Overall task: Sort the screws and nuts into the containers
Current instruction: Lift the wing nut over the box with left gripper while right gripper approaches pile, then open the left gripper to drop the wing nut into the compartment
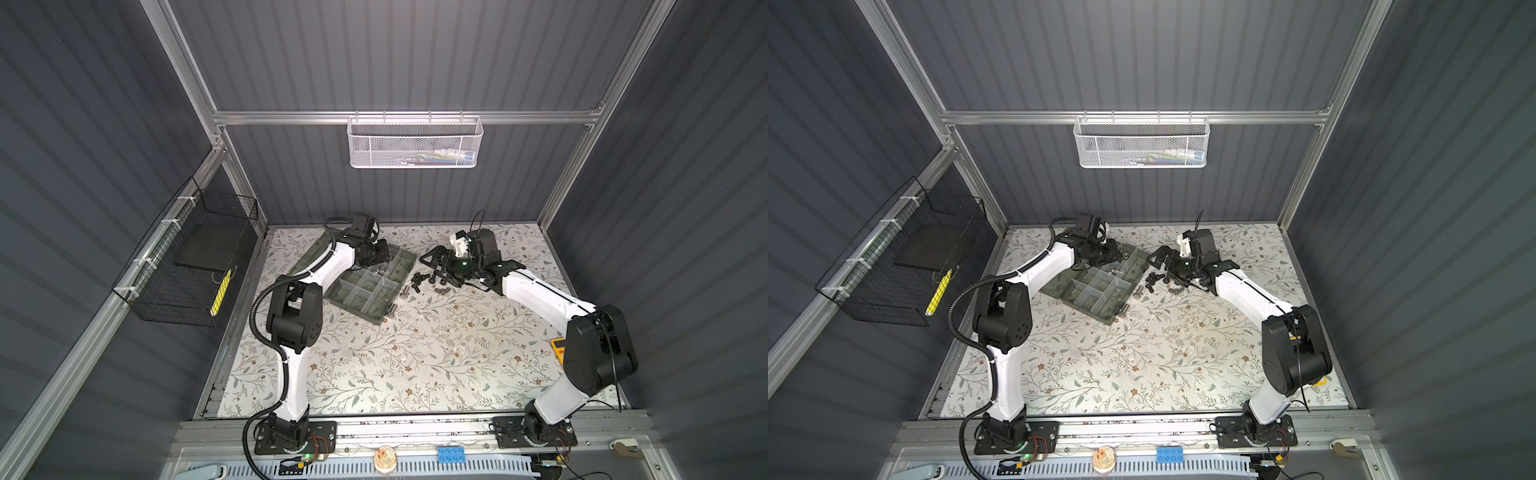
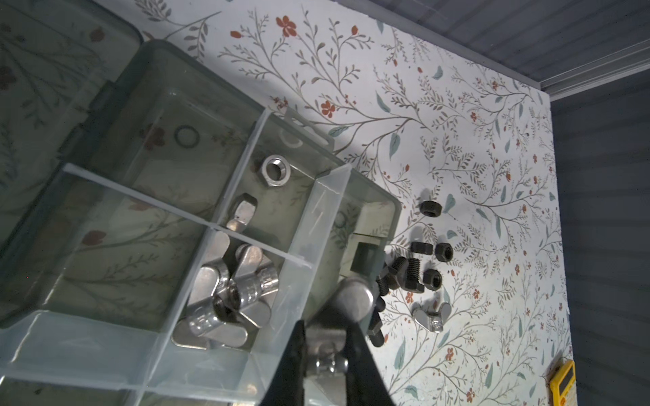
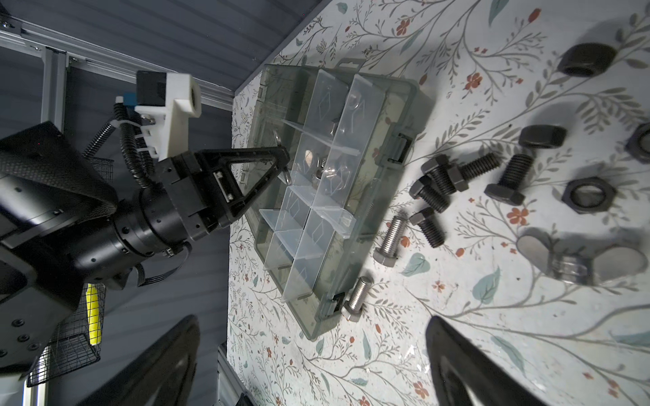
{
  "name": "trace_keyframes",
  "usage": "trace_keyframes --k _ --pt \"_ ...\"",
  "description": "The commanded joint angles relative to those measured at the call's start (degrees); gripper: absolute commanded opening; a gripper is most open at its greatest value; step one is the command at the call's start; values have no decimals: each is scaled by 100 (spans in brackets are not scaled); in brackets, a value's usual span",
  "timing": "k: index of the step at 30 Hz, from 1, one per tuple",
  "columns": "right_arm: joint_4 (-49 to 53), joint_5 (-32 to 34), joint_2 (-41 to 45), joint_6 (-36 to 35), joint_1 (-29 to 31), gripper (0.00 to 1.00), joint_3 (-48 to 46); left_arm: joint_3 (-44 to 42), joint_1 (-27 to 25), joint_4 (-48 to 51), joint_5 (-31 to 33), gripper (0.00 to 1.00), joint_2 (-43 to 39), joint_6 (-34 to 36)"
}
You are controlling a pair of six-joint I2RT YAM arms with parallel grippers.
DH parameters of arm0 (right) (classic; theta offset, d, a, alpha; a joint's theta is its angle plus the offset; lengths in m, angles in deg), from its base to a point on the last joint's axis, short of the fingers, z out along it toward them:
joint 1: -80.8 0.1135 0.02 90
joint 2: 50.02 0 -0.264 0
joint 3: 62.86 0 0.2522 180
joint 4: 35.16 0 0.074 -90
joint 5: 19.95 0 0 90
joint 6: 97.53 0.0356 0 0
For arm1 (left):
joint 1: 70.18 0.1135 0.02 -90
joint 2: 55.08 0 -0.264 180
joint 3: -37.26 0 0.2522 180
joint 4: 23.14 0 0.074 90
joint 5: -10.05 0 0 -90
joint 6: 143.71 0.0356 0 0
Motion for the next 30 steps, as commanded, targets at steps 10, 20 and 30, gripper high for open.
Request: trace_keyframes --k 10,20,30 --pt "167 28 -328 -186 145 99 312 -560 174 -251 -108 4 46 -87" --pt "73 27 -303 -142 199 99 95 -645 299 -255 -22 7 231 21" --pt "226 198 -313 -280 199 99 221 -662 319 -208 -159 38 269 112"
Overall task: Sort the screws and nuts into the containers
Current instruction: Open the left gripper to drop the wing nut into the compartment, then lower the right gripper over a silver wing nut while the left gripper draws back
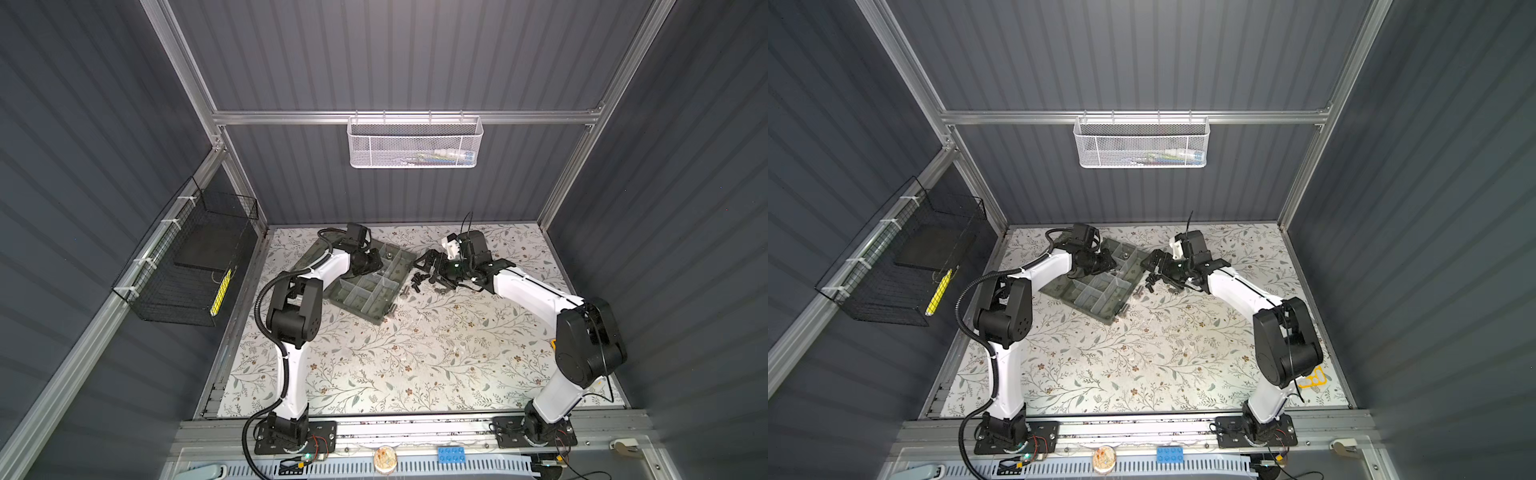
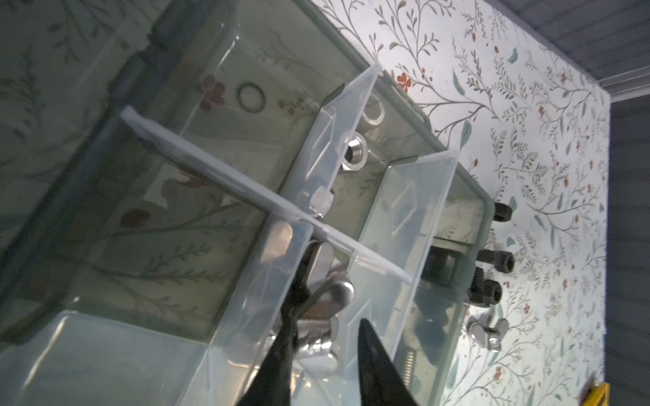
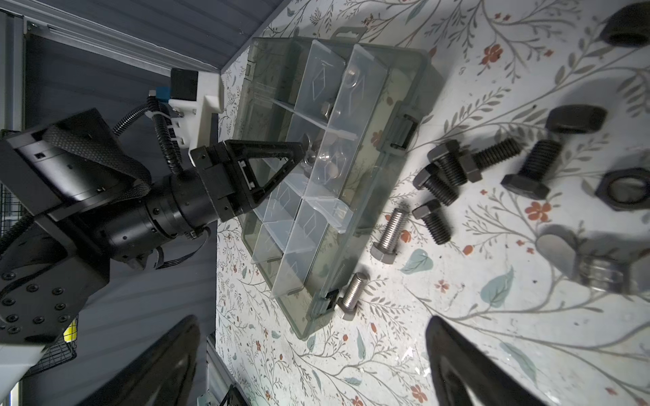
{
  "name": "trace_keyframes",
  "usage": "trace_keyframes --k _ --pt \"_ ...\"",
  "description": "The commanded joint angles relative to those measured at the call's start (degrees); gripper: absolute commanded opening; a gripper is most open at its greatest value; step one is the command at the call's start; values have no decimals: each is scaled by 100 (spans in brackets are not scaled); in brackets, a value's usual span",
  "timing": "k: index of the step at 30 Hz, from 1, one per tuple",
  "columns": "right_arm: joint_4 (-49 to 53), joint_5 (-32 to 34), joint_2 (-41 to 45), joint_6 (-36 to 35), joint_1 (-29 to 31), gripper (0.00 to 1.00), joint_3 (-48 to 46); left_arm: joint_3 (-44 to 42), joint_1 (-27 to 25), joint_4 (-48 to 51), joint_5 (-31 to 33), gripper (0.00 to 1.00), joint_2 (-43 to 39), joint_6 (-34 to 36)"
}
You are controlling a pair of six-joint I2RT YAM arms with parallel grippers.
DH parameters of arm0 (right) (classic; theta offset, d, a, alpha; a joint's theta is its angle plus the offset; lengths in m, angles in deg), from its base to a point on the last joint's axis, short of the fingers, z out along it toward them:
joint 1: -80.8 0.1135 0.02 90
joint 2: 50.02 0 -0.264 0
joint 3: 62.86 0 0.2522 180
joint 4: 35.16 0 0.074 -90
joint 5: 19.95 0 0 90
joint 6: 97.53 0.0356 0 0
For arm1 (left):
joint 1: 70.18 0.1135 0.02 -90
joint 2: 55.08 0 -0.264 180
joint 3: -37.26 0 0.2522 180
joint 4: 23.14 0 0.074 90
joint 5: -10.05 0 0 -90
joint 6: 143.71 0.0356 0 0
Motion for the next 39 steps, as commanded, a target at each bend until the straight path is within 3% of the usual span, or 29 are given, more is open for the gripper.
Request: trace_keyframes --k 1,8,19,23,34,39 --pt "136 147 -44 -156 22 99 98 -38 15 287 -90 40 107 92" --pt "464 386 18 -373 20 99 309 -155 15 342 -347 48 -147 79" --pt "1278 1575 609 -931 -11 99 37 -871 -13 123 -1099 74 -1270 -127" --pt "1849 1933 561 -1121 -50 99 81 -1645 -182 -319 -1365 99 -1883 -405" --pt "2662 2639 -102 -1676 -136 99 537 -2753 -646 -1025 -1812 100 -2848 -904" --pt "2919 2652 -659 -2027 -145 94 1033 -3224 -791 -1536 -1769 100 -3058 -1232"
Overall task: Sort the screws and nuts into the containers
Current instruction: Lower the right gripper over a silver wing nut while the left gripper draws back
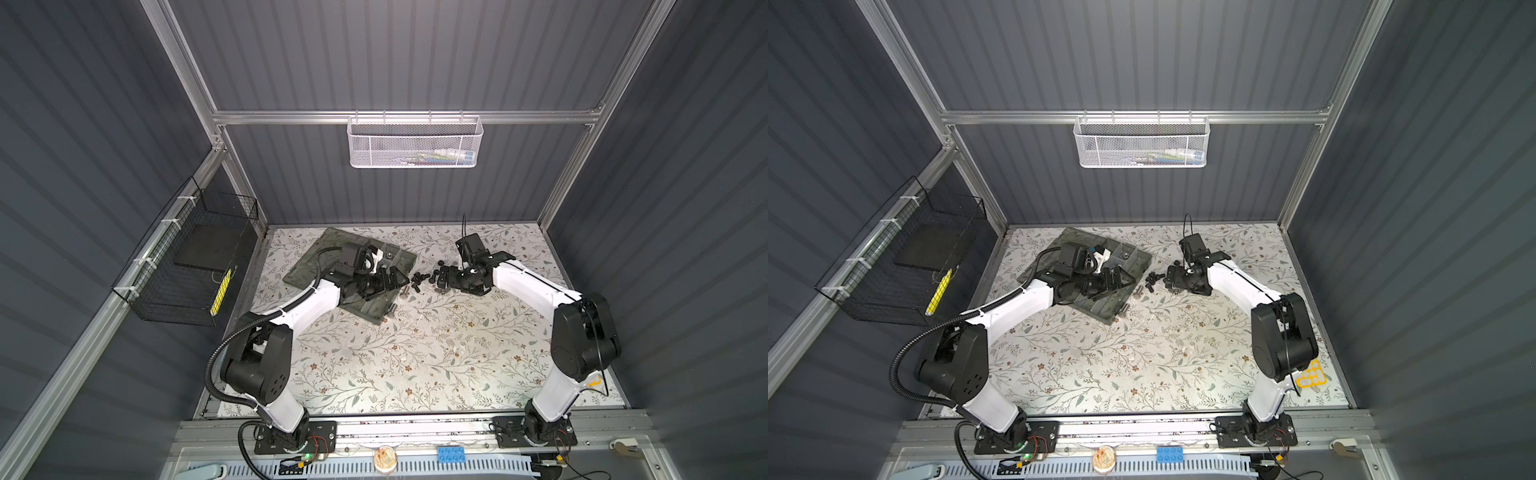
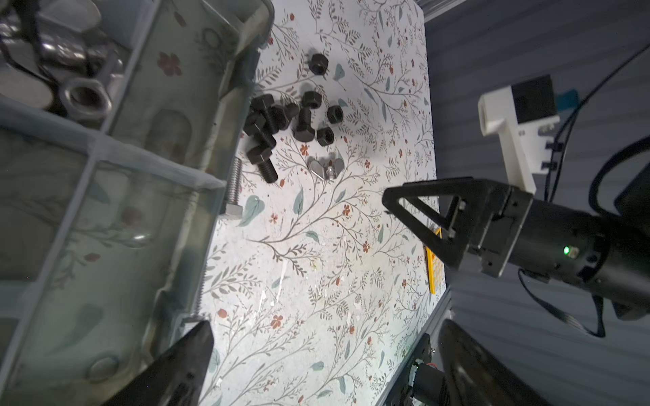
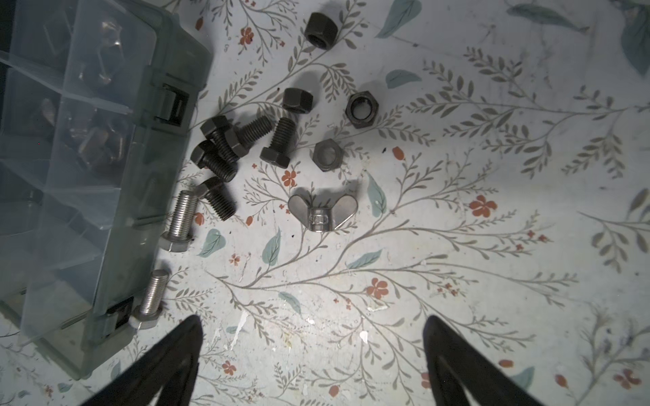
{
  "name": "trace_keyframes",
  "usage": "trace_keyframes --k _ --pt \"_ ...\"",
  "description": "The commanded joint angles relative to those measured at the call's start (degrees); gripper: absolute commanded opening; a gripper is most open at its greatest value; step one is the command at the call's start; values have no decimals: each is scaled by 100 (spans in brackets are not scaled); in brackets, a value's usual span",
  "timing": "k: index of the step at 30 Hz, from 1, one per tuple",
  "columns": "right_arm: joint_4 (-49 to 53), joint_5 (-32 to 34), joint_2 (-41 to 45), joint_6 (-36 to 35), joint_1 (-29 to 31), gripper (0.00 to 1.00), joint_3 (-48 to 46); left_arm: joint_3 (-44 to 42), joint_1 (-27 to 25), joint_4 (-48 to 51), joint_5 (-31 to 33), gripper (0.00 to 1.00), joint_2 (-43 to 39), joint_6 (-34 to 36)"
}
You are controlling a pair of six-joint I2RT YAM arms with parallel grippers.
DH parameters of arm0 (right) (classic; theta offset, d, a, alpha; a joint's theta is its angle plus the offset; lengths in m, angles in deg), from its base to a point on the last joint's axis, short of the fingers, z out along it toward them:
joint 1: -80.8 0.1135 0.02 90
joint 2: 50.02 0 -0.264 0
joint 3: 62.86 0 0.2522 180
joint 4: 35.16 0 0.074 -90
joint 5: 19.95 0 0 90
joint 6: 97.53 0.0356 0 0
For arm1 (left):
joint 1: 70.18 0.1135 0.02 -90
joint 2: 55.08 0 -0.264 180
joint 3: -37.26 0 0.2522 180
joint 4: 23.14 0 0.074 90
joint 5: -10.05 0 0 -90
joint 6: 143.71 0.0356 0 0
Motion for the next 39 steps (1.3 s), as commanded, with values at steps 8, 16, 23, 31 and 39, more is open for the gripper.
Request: trace_keyframes --k 8,16,23,31,39 --pt "302 -74 -718 -620 -16 77 728 -244 -184 -476 -165 100 -73 -474" --pt "300 -59 -1166 -988 -16 69 1053 -103 -213 -110 -289 100 61 -341" --pt "396 -334 -1658 -1105 -9 69 1432 -214 -213 -10 -120 100 -167 -292" --pt "206 -634 -1803 -1092 -4 69 1192 -195 -217 -190 -246 100 -68 -459" --pt "60 -843 -1644 -996 74 70 670 -54 -283 -251 -306 100 115 -555"
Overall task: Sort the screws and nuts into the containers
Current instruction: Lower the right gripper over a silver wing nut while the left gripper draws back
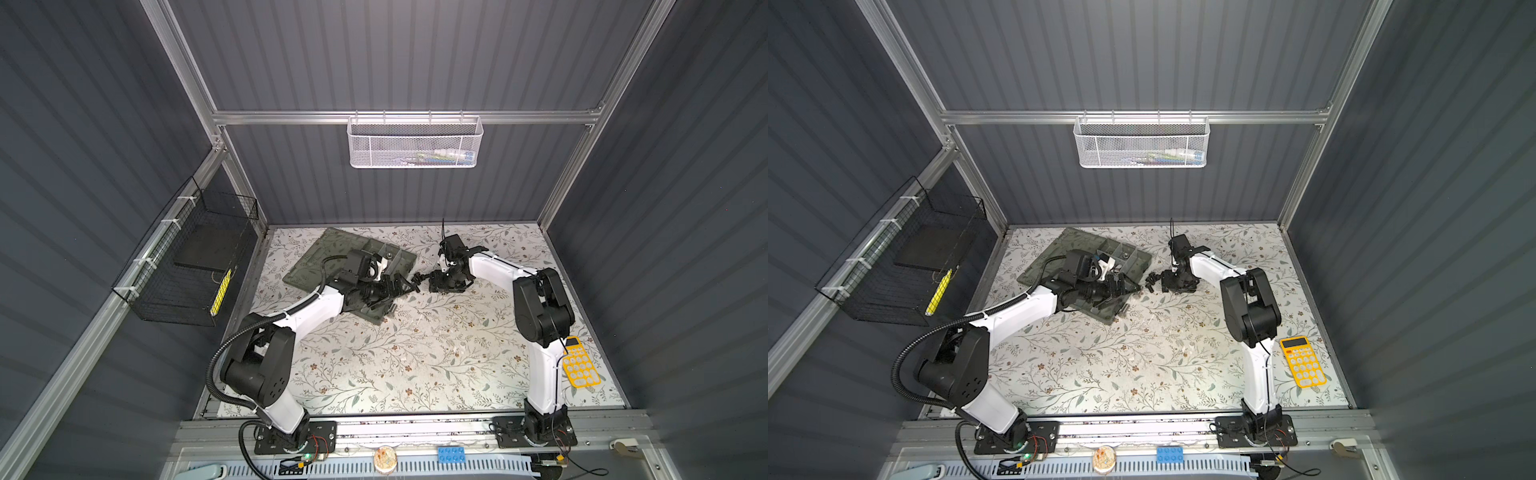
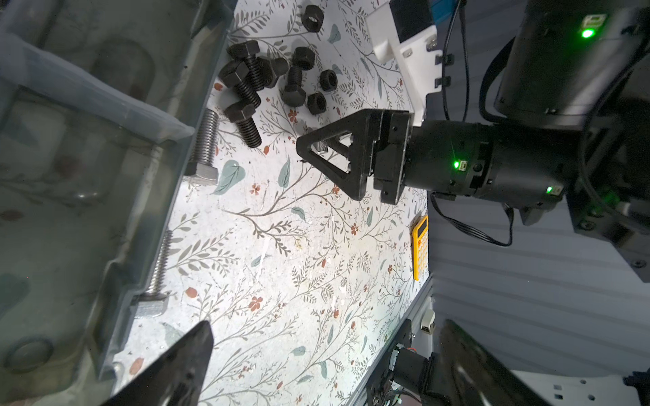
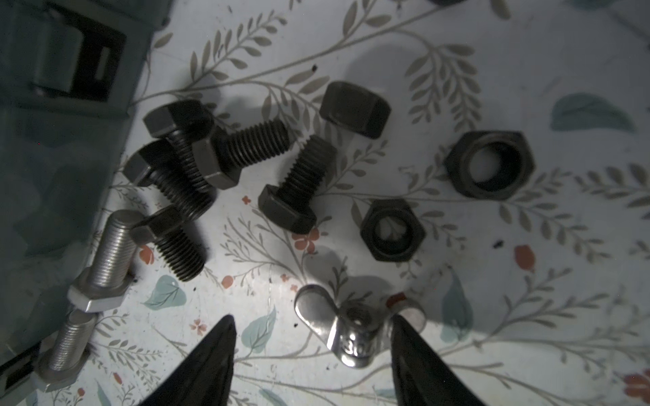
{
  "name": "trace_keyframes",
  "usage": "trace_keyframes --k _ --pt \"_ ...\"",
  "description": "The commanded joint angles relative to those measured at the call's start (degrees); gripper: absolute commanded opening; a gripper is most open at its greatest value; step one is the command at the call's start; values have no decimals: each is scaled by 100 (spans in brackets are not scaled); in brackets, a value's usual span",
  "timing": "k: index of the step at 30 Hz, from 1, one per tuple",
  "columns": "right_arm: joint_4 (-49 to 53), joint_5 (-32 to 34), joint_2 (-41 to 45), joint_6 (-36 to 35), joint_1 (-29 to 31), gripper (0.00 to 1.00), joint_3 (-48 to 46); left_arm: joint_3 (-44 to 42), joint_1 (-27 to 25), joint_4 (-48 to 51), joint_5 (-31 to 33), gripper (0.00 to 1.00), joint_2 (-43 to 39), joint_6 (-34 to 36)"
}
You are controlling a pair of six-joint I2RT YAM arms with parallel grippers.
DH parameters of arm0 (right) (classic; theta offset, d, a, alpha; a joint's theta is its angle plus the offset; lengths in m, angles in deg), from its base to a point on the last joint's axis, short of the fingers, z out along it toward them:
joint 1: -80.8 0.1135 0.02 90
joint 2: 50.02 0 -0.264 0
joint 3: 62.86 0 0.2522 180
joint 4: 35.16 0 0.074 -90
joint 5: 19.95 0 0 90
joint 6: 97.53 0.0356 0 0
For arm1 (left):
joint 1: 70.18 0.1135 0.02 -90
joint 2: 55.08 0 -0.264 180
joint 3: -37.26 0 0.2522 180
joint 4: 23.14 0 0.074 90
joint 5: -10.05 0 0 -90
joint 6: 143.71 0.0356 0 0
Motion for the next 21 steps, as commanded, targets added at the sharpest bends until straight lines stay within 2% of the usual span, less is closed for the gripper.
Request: trace_keyframes --k 1,11,14,17,21 --pt "-2 -244 135 54 76 69 -410 149 -69 -12 -110 100 50 -82" --pt "-258 -589 602 364 206 69 -771 -163 -89 -77 -47 100 -109 -101" --pt "-137 -366 898 259 202 69 -729 -116 -97 -101 -20 100 -90 -130" --pt "46 -132 855 93 165 70 -454 5 -111 -22 -82 100 -18 -96" --pt "567 -3 327 -8 142 70 240 104 -115 160 -49 100 -65 -2"
